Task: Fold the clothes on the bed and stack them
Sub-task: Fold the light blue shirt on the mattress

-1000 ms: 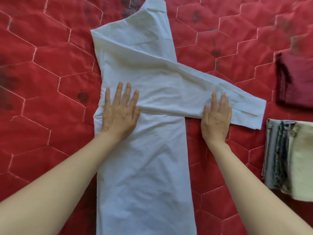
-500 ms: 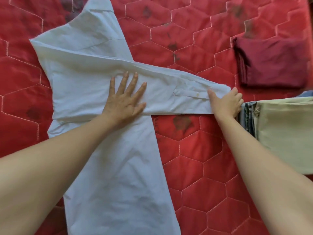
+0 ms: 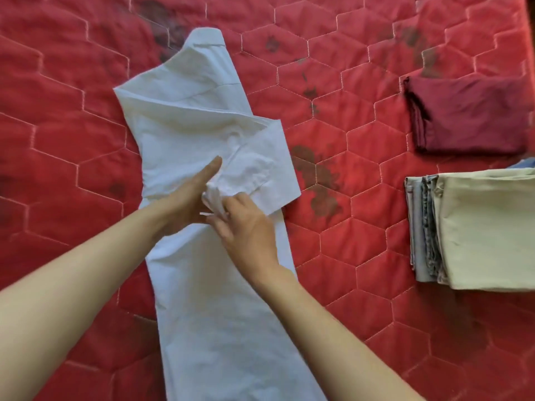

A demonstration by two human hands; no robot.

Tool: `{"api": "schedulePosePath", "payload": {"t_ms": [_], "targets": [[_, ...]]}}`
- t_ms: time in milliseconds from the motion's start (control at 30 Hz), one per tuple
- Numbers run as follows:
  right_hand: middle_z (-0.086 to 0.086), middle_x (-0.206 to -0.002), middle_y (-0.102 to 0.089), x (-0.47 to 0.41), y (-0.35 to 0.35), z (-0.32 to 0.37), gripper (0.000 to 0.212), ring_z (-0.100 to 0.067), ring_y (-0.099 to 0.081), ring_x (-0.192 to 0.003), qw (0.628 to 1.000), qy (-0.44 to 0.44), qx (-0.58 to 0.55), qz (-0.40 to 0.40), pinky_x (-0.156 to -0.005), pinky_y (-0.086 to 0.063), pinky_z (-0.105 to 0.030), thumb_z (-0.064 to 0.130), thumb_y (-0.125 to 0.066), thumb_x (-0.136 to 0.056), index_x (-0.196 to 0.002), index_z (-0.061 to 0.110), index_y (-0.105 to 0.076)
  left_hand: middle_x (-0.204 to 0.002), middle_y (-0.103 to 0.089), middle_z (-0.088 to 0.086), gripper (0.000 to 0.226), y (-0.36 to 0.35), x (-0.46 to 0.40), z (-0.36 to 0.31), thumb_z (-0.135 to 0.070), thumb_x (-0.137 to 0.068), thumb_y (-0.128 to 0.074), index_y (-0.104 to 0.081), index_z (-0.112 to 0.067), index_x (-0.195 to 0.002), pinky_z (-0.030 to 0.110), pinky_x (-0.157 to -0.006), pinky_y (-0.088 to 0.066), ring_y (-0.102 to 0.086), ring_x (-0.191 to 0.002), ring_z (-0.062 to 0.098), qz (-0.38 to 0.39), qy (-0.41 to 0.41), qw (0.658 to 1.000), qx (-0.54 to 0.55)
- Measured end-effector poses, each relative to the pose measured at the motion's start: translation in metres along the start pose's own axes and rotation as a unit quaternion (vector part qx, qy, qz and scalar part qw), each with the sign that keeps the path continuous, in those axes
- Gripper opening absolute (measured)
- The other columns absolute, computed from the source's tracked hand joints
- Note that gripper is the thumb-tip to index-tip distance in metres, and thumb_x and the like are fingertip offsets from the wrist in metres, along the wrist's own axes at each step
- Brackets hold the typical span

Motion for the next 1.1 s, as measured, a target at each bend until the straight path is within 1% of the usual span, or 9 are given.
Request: {"api": "schedulePosePath", "payload": {"t_ms": [100, 200, 300, 400, 633, 733, 833, 933, 1100], "targets": [[-0.005, -0.117, -0.061, 0.024, -0.042, 0.014, 0.031, -0.028, -0.057, -0.107, 0.994, 0.034, -0.016, 0.1, -0.075, -0.05, -0.046, 0.021, -0.061, -0.091, -0.122, 0.013, -0.06, -0.083, -0.071, 0.01, 0.062, 0.025, 0.021, 0.042, -0.066, -0.045, -0.083, -0.073, -0.022, -0.087, 0.033, -0.064, -0.052, -0.067, -0.076, 0.021, -0.09, -0.002, 0.995, -0.043], [-0.006, -0.118, -0.063, 0.025, -0.045, 0.003, 0.032, -0.026, -0.056, -0.11, 0.999, 0.02, -0.008, 0.031, -0.079, -0.052, -0.044, 0.008, -0.056, -0.091, -0.121, 0.012, -0.064, -0.1, -0.073, 0.0, 0.044, 0.046, 0.039, 0.077, -0.034, -0.065, -0.086, -0.069, -0.027, -0.105, 0.038, -0.084, -0.055, -0.069, -0.095, 0.017, -0.177, -0.035, 0.982, -0.053], [-0.017, -0.122, -0.06, 0.003, -0.032, -0.018, 0.033, -0.033, -0.055, -0.116, 0.998, 0.016, 0.039, -0.05, -0.092, -0.048, -0.045, -0.002, -0.055, -0.088, -0.12, 0.001, -0.064, -0.091, -0.072, 0.003, 0.034, 0.046, 0.053, 0.101, -0.004, -0.075, -0.078, -0.067, -0.02, -0.103, 0.026, -0.069, -0.057, -0.068, -0.084, 0.017, -0.252, -0.073, 0.965, -0.001], [-0.021, -0.138, -0.048, -0.035, -0.018, -0.04, 0.039, -0.034, -0.043, -0.131, 0.99, 0.01, 0.131, -0.053, -0.109, -0.034, -0.042, 0.005, -0.051, -0.094, -0.133, 0.002, -0.054, -0.085, -0.072, 0.001, 0.024, 0.042, 0.059, 0.112, 0.003, -0.079, -0.073, -0.067, -0.017, -0.092, 0.017, -0.061, -0.054, -0.069, -0.078, 0.013, -0.296, -0.091, 0.95, 0.045], [-0.015, -0.16, -0.014, -0.093, -0.015, -0.066, 0.051, -0.028, -0.01, -0.149, 0.965, 0.014, 0.261, 0.019, -0.119, -0.014, -0.04, 0.029, -0.035, -0.104, -0.152, 0.015, -0.024, -0.089, -0.068, 0.001, 0.026, 0.053, 0.073, 0.115, 0.005, -0.08, -0.068, -0.063, -0.015, -0.096, 0.037, -0.082, -0.054, -0.065, -0.088, 0.019, -0.407, -0.106, 0.901, 0.105], [-0.013, -0.161, -0.007, -0.094, -0.027, -0.075, 0.053, -0.026, -0.003, -0.149, 0.95, 0.025, 0.304, 0.06, -0.12, -0.008, -0.044, 0.034, -0.031, -0.104, -0.154, 0.02, -0.019, -0.108, -0.065, 0.006, 0.039, 0.05, 0.074, 0.115, -0.008, -0.079, -0.072, -0.058, -0.012, -0.115, 0.045, -0.095, -0.048, -0.062, -0.103, 0.027, -0.454, -0.096, 0.883, -0.062], [-0.015, -0.161, -0.003, -0.089, -0.036, -0.085, 0.055, -0.028, -0.001, -0.149, 0.941, 0.015, 0.335, 0.051, -0.12, -0.002, -0.045, 0.038, -0.027, -0.104, -0.154, 0.019, -0.016, -0.145, -0.039, 0.018, 0.071, 0.042, 0.072, 0.113, -0.019, -0.078, -0.068, -0.038, -0.006, -0.142, 0.046, -0.114, -0.025, -0.036, -0.135, 0.036, -0.493, -0.143, 0.774, -0.371], [-0.014, -0.162, 0.0, -0.097, -0.044, -0.091, 0.058, -0.026, 0.002, -0.15, 0.936, 0.015, 0.348, 0.048, -0.121, 0.002, -0.043, 0.04, -0.023, -0.104, -0.155, 0.017, -0.007, -0.158, -0.018, 0.02, 0.063, 0.027, 0.057, 0.119, -0.028, -0.092, -0.045, -0.033, -0.006, -0.149, 0.051, -0.118, -0.006, -0.012, -0.148, 0.034, -0.383, -0.228, 0.684, -0.578], [-0.013, -0.162, -0.001, -0.145, -0.046, -0.093, 0.061, -0.024, 0.002, -0.15, 0.947, 0.014, 0.32, 0.032, -0.121, 0.001, -0.04, 0.042, -0.02, -0.103, -0.155, 0.014, -0.003, -0.159, -0.016, 0.019, 0.061, 0.012, 0.034, 0.154, -0.038, -0.098, -0.028, -0.027, -0.007, -0.151, 0.051, -0.118, -0.011, -0.013, -0.148, 0.034, -0.333, -0.192, 0.679, -0.625]]}}
Point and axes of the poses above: each hand's wrist, its own x-axis away from the middle knuckle, its own y-axis out of the back of the hand, z = x × y, the point moved 2 cm from there along -x, towards the middle knuckle
